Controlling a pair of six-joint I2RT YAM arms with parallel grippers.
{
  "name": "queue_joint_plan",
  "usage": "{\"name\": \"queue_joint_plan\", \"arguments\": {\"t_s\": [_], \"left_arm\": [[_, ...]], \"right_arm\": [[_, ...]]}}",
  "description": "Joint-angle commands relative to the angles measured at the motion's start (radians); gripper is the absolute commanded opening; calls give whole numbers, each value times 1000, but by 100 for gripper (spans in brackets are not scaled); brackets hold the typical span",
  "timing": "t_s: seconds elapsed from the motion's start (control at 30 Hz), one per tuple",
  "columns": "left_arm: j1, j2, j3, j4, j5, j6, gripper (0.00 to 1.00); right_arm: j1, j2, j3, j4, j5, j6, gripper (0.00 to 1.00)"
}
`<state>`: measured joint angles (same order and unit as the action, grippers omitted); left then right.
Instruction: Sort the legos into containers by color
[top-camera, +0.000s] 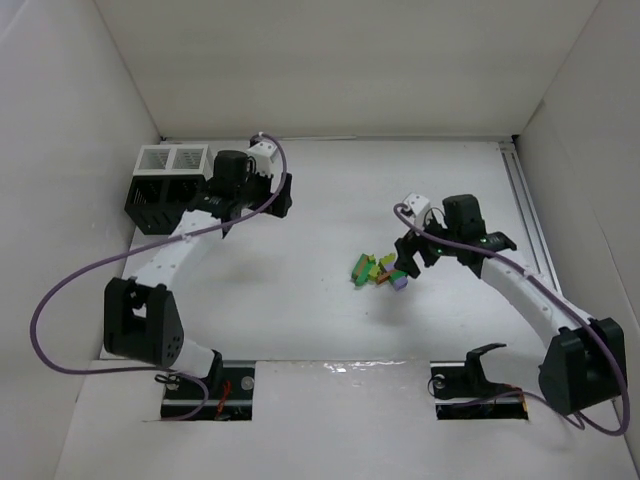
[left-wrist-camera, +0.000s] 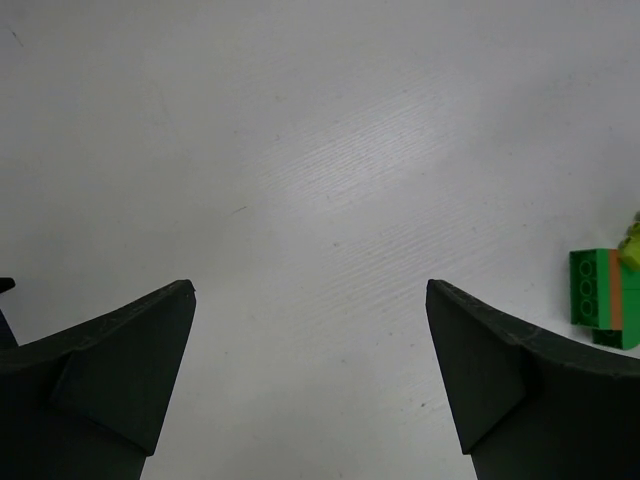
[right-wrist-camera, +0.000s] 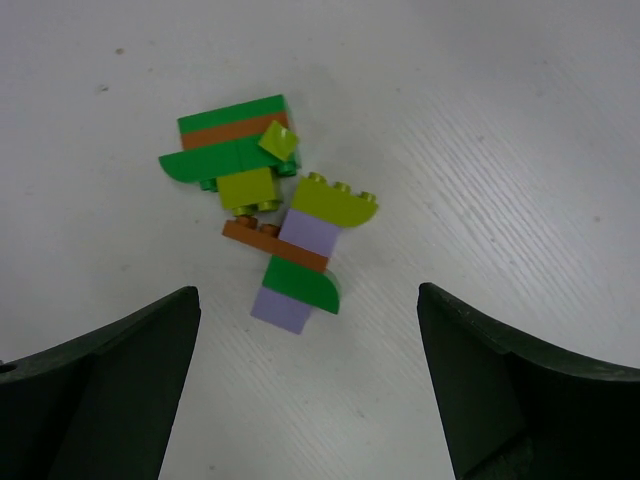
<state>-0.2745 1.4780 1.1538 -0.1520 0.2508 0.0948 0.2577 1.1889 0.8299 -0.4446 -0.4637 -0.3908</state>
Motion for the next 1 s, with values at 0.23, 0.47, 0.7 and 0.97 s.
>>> {"name": "queue_joint_plan", "arguments": {"t_s": [0.23, 0.47, 0.7, 0.97], "left_arm": [[-6, -203, -86, 55, 74, 11, 100], [-6, -223, -106, 75, -79, 43, 100], [-6, -214, -106, 103, -111, 52, 100], [-6, -214, -115, 123, -149, 52, 100]], "right_arm": [[150, 112, 26, 66, 97, 91, 94], [160, 175, 48, 96, 164, 207, 80], [160, 202, 46, 139, 192, 285, 71], [160, 225, 64, 149, 224, 294, 63]]}}
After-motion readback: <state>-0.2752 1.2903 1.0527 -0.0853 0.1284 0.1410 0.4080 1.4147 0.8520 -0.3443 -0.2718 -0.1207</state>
